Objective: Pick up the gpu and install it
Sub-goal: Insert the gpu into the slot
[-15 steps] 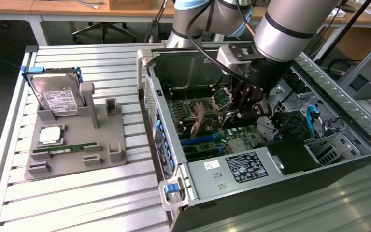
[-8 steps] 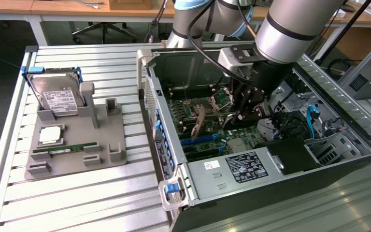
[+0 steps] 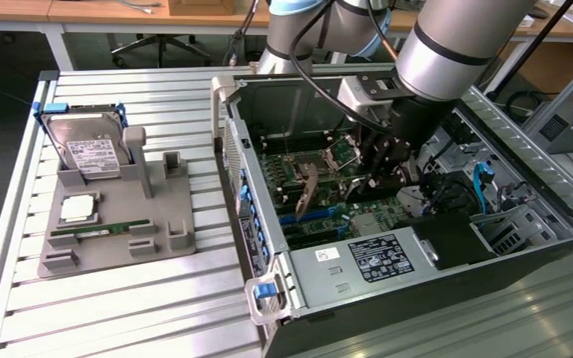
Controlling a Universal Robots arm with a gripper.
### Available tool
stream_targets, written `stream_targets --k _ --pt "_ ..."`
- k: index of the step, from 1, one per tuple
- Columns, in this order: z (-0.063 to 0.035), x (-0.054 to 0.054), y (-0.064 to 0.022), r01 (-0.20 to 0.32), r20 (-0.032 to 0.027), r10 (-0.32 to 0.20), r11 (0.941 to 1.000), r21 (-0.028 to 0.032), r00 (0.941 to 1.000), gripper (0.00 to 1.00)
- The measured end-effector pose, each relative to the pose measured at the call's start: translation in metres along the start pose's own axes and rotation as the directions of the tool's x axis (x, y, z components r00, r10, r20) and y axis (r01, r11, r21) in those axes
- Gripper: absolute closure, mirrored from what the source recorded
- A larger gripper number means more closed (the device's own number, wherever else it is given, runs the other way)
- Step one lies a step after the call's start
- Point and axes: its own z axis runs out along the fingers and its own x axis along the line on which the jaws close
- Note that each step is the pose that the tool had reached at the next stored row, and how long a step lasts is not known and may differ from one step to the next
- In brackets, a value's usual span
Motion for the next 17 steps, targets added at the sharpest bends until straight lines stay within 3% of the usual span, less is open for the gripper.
stream_targets --k 17 --pt "0.0004 -0.0001 0.0026 -0.037 0.0007 0.037 0.9993 0.0023 0.9993 0.73"
